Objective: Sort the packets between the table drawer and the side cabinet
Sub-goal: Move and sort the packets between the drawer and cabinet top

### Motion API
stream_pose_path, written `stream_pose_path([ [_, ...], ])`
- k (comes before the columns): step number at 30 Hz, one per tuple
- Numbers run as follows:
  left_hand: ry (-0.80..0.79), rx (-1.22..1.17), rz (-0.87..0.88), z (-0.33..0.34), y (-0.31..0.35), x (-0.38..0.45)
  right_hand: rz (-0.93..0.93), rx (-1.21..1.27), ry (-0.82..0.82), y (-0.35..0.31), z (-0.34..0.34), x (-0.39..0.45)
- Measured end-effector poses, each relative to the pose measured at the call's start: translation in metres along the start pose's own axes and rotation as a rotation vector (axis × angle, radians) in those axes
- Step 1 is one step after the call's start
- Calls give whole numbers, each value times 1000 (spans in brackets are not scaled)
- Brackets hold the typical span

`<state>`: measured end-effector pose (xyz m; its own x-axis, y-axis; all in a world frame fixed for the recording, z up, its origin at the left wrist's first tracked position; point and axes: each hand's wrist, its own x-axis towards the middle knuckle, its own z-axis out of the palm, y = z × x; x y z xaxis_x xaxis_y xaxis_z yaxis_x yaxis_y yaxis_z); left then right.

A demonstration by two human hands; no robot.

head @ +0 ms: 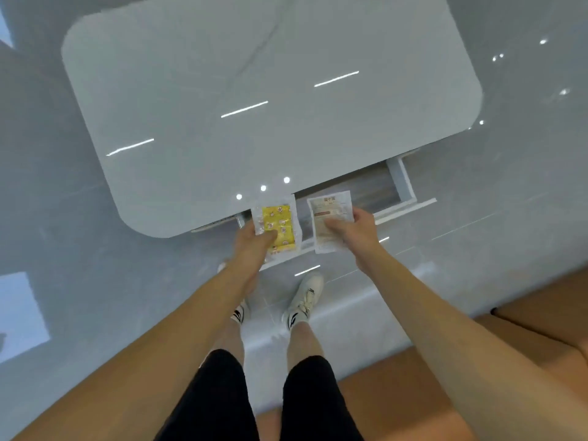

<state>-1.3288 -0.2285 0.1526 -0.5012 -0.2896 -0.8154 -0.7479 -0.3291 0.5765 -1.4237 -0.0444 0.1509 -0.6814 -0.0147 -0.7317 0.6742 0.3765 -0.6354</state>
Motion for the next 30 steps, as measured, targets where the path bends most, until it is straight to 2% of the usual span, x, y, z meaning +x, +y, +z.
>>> stream_pose_path([
  [3,6,-7,-129,13,-41,70,47,-70,19,42,32,71],
  [7,105,57,-263,24,-93,147,91,-229,27,95,68,152],
  [11,174,78,-288,25,-129,217,78,-382,51,131,90,215],
  [15,227,106,-262,24,-143,266,59,-432,21,151,106,253],
  [23,180,156,-222,26,-160,306,46,-500,-3,179,126,285],
  [30,123,284,-206,17,-158,294,41,-579,11,170,123,269],
])
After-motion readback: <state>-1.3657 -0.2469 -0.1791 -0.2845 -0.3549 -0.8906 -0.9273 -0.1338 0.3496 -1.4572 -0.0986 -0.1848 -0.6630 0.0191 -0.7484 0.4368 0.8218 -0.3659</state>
